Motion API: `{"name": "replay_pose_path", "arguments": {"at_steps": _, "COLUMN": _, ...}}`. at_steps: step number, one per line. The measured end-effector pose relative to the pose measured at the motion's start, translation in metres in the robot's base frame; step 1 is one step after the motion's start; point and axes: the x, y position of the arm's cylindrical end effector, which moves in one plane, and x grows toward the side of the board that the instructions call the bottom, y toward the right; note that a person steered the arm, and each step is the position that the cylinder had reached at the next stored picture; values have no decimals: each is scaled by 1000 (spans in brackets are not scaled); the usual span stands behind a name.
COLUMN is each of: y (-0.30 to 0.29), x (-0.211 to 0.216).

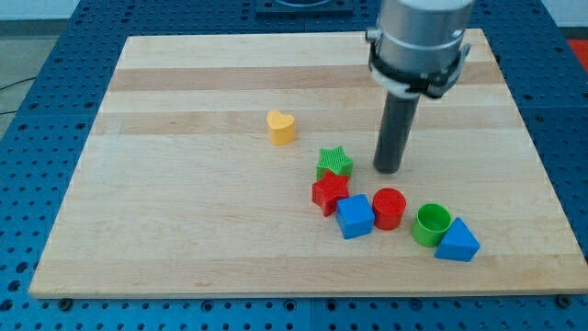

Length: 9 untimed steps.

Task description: Slide the green star towards the bottom left side of the board

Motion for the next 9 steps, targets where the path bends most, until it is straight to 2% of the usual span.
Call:
{"name": "replay_pose_path", "arguments": {"at_steps": 1, "y": -90, "x": 3}}
{"name": "replay_pose_path", "arguments": {"at_steps": 2, "y": -90, "x": -5}}
{"name": "replay_pose_path", "arguments": {"at_steps": 3, "y": -45, "x": -6}}
{"name": "replay_pose_path", "arguments": {"at_steps": 5, "y": -72, "x": -40}}
{"name": "replay_pose_path", "arguments": {"at_steps": 7, "y": -77, "x": -38}}
{"name": "replay_pose_path", "arguments": {"at_steps": 8, "y": -117, "x": -38}}
{"name": "replay_pose_path", "arguments": {"at_steps": 9, "y": -118, "x": -54}}
